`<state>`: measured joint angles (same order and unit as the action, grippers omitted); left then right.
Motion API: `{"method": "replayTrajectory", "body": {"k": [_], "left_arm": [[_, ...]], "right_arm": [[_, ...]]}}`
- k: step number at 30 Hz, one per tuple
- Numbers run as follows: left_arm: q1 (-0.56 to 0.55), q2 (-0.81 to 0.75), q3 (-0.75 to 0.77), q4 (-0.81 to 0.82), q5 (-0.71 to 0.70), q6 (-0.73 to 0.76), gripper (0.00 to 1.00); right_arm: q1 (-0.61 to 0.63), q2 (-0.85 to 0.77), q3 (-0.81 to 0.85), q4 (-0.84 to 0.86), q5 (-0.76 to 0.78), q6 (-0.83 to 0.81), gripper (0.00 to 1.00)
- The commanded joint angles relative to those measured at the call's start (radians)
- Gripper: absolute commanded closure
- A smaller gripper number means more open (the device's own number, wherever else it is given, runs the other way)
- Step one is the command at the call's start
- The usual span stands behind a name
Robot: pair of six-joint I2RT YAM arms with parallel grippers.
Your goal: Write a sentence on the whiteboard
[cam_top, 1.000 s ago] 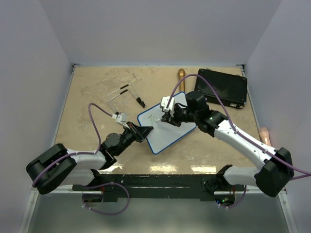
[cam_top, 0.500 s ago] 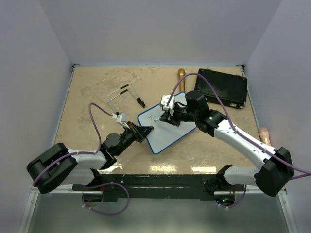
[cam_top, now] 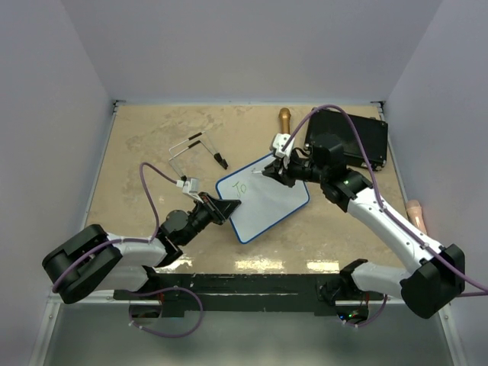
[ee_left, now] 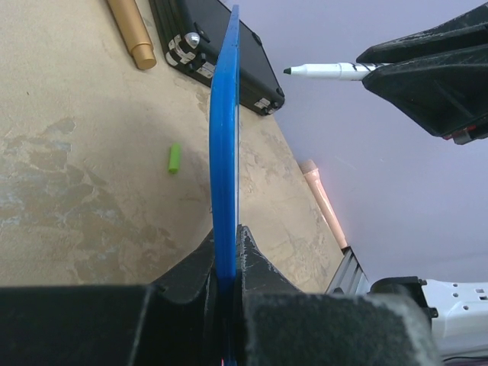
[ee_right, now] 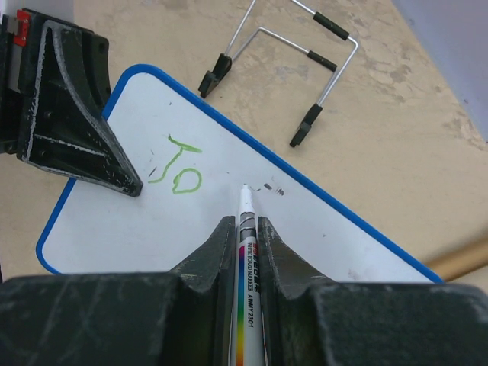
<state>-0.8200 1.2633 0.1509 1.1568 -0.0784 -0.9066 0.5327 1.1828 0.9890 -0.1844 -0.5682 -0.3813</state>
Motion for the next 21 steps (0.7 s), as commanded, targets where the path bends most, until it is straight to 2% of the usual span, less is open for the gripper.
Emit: {"method": "replayTrajectory", "body": {"k": [1, 21], "left_arm": [[-0.005, -0.008, 0.019, 0.59, 0.006, -0.018, 1.0], [-0.005, 0.018, 0.033, 0.618, 0.037, -0.028, 1.0]], "right_arm": [[0.0, 0.001, 0.036, 0.056, -0.001, 0.038, 1.0], [0.02, 0.061, 0.034, 0.085, 0.037, 0.068, 1.0]]}}
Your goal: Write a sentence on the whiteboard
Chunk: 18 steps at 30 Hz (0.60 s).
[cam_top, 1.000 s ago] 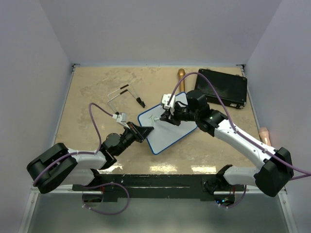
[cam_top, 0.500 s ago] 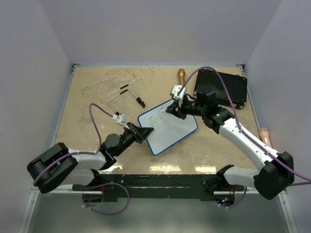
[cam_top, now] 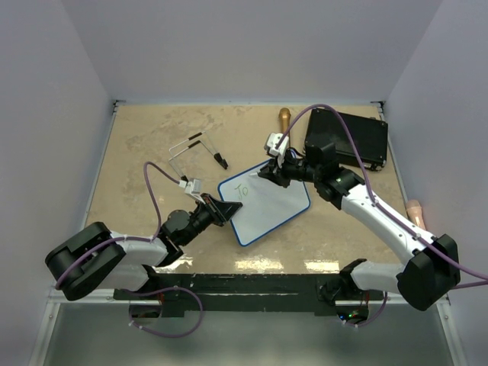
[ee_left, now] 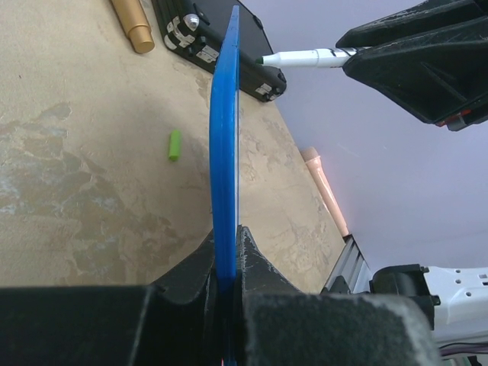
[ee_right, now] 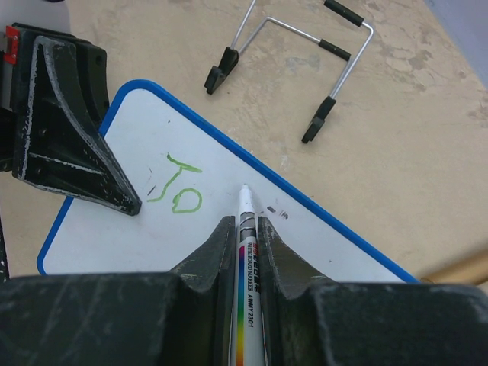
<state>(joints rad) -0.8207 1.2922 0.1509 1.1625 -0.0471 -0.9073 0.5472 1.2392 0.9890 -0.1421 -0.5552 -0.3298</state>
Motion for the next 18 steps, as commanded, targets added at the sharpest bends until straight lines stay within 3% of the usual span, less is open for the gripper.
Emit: {"method": "replayTrajectory", "body": {"k": [1, 18], "left_arm": [[-0.006, -0.013, 0.033, 0.614, 0.007, -0.027, 1.0], [-0.005, -0.03, 0.038, 0.617, -0.022, -0.021, 1.0]], "right_arm": [[0.005, 0.009, 0.034, 0.039, 0.028, 0.015, 1.0], [0.01, 0.034, 0.045, -0.034, -0.003, -0.038, 1.0]]}}
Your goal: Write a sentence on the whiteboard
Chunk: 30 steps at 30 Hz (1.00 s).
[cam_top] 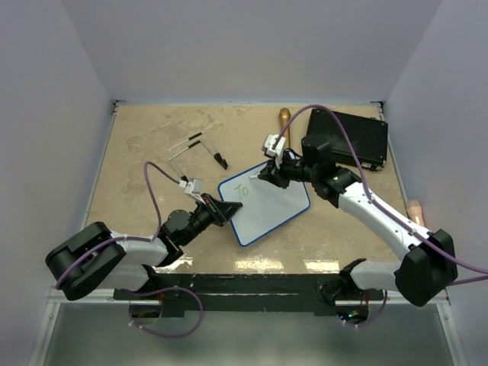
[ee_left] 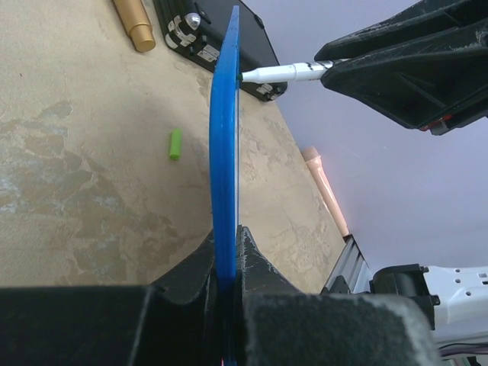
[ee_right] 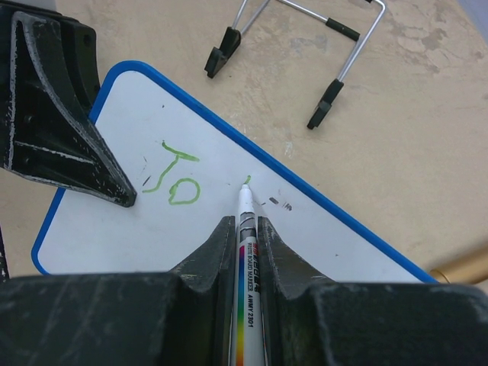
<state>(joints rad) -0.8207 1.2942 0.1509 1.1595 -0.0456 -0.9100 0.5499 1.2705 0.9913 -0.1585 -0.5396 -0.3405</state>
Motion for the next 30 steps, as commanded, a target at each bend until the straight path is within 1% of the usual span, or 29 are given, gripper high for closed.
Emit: {"method": "replayTrajectory", "body": {"k": [1, 14, 25, 28, 30], "left_arm": [[-0.005, -0.036, 0.038, 0.617, -0.026, -0.015, 1.0], [-0.003, -0.05, 0.056, 0.598, -0.066, 0.011, 1.0], [0.006, -0.062, 0.062, 0.595, -0.069, 0.016, 1.0], [0.009, -0.064, 0.059, 0.592, -0.066, 0.016, 1.0], [0.011, -0.061, 0.058, 0.588, -0.063, 0.013, 1.0]], "right_arm": [[0.007, 0.001, 0.043, -0.022, -0.022, -0.031, 1.0], [0.013, -0.002, 0.03, -0.067, -0.051, -0.063, 1.0], [0.022, 0.016, 0.032, -0.092, -0.06, -0.08, 1.0], [0.021, 0.01, 0.035, -0.088, -0.057, -0.075, 1.0], [0.022, -0.008, 0.035, -0.055, -0.042, -0.051, 1.0]]}}
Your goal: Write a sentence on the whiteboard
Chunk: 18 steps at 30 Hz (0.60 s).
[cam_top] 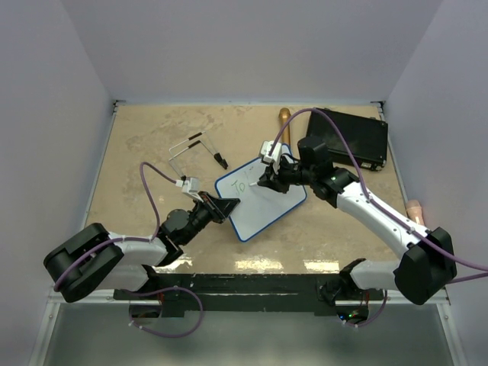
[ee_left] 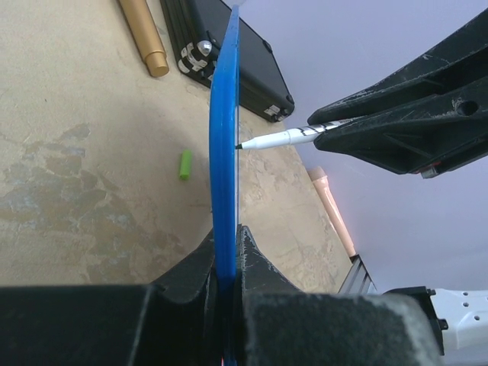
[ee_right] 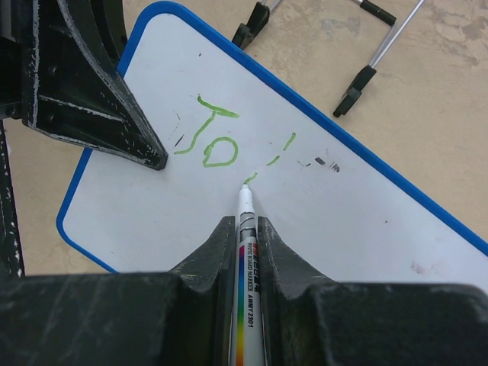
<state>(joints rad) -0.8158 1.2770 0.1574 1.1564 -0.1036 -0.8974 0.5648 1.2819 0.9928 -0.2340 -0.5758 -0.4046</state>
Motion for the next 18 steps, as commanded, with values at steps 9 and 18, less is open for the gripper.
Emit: {"method": "replayTrajectory", "body": {"k": [9, 18], "left_arm": [[0.004, -0.038, 0.037, 0.598, -0.016, -0.018, 1.0], [0.004, -0.057, 0.042, 0.588, -0.039, -0.025, 1.0]], "right_arm": [[0.006, -0.019, 0.133, 0.039, -0.01, 0.026, 1.0], [0.006, 0.039, 0.175, 0.028, 0.025, 0.033, 1.0]]}}
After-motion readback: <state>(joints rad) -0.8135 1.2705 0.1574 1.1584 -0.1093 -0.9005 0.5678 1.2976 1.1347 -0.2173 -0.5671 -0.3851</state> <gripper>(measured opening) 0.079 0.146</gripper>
